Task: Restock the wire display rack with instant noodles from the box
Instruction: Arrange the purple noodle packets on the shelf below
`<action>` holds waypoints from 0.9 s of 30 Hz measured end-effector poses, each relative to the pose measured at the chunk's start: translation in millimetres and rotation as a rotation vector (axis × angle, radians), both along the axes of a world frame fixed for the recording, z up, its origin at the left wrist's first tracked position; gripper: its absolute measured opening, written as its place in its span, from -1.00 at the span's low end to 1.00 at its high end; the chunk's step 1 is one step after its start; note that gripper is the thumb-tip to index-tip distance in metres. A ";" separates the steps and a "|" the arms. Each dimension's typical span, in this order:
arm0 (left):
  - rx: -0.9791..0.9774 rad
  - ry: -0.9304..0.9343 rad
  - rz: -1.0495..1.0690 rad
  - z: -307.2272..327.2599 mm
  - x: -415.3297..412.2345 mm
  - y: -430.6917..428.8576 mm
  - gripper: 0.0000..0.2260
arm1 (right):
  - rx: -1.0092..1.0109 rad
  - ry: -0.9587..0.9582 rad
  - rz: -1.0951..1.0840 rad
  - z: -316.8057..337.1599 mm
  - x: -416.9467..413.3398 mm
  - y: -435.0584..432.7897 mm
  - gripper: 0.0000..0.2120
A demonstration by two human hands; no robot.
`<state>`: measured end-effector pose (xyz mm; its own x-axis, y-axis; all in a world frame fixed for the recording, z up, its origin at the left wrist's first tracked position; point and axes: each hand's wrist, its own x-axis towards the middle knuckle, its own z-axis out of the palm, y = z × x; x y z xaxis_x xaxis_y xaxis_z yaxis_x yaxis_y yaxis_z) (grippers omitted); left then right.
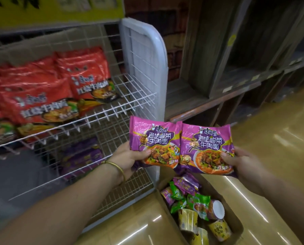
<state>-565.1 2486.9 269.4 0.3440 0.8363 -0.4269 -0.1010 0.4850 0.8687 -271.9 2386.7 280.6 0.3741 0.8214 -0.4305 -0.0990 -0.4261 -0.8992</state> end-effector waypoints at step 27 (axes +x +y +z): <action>0.033 0.047 0.545 17.5 -268.8 -104.1 -0.75 | 0.026 -0.035 0.554 9.6 -258.5 58.7 -0.81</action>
